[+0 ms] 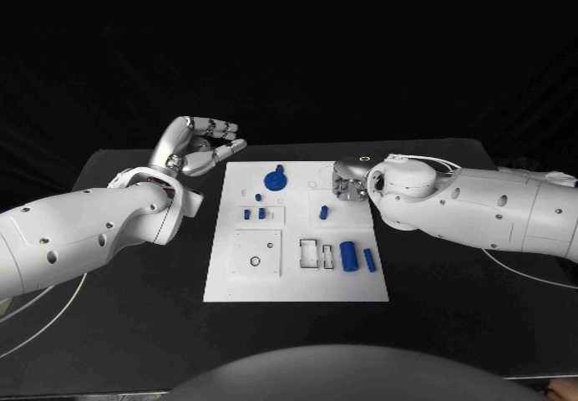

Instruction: Assemble the parts on the task board

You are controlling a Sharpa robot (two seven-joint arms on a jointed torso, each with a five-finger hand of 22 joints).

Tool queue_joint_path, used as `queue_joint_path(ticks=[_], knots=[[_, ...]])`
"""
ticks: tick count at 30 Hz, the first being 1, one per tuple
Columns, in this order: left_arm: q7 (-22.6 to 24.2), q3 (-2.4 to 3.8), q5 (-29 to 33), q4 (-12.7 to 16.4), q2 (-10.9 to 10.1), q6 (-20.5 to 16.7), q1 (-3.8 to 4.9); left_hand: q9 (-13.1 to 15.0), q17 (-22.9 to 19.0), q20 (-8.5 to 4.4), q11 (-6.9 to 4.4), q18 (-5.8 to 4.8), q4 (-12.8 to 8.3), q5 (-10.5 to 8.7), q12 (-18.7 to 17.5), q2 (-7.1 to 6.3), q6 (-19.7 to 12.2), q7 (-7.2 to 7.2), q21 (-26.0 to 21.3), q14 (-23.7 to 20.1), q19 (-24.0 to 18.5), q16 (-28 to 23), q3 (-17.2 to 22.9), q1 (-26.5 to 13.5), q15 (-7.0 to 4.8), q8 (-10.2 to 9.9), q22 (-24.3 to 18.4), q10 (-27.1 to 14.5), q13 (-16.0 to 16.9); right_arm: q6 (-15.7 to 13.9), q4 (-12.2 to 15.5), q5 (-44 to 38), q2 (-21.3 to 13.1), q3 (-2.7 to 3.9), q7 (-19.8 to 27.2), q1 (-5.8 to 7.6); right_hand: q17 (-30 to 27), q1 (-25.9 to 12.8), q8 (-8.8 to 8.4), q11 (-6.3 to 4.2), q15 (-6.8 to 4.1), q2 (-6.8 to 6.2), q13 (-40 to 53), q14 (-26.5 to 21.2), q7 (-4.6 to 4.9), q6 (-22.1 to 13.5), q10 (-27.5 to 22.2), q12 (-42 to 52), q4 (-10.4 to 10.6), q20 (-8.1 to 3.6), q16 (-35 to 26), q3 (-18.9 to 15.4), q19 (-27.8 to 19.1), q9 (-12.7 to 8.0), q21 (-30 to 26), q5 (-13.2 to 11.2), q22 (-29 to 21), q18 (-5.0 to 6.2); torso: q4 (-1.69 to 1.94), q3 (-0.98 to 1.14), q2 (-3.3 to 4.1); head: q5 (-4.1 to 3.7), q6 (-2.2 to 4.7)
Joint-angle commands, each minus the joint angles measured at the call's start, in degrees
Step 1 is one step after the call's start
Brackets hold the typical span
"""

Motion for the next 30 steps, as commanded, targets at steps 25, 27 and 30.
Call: queue_joint_path(ticks=[25,27,30], knots=[[0.2,0.03,-0.4,-0.3,0.2,0.9,0.03,-0.1,9.4,-0.44,-0.25,-0.43,0.0,0.3,0.2,0.67,0.5,-0.08,0.1,4.2,6.0,-0.5,-0.3,1.0,-0.39,-0.2,15.1,0.3,0.1,-9.1,5.8,1.7,-4.7,-0.05,2.2,1.34,15.1,-1.8,0.11,0.05,0.31,-0.55,0.0,6.1,0.15,0.7,0.5,-0.1,0.4,0.33,0.2,0.7,6.0,0.6,0.3,-0.5,15.1,-0.39,-0.01,0.01,-0.03,0.09,-0.22],[0.2,0.02,-0.4,-0.3,0.1,0.9,0.03,-0.1,9.4,-0.44,-0.25,-0.43,0.0,0.3,0.2,0.67,0.5,-0.08,0.1,4.2,6.0,-0.5,-0.3,1.0,-0.39,-0.2,15.1,0.3,0.1,-9.2,6.2,1.9,-5.0,-0.04,2.2,1.67,15.1,-1.9,0.05,0.09,0.33,-0.61,0.0,6.1,0.18,0.7,0.4,-0.2,0.4,0.34,0.2,0.7,6.0,0.6,0.3,-0.5,15.1,-0.39,-0.04,0.0,-0.03,0.01,-0.22],[0.2,0.02,-0.4,-0.4,0.1,0.9,0.03,-0.1,9.4,-0.44,-0.25,-0.43,0.0,0.3,0.2,0.67,0.5,-0.08,0.1,4.2,6.0,-0.5,-0.3,1.0,-0.39,-0.2,15.1,0.3,0.1,-9.2,6.9,2.1,-5.3,-0.03,2.2,2.16,15.1,-1.9,0.01,0.11,0.34,-0.64,0.0,6.1,0.2,0.6,0.3,-0.2,0.3,0.36,0.2,0.8,6.0,0.5,0.3,-0.5,15.1,-0.39,-0.02,0.01,-0.01,-0.03,-0.13]])
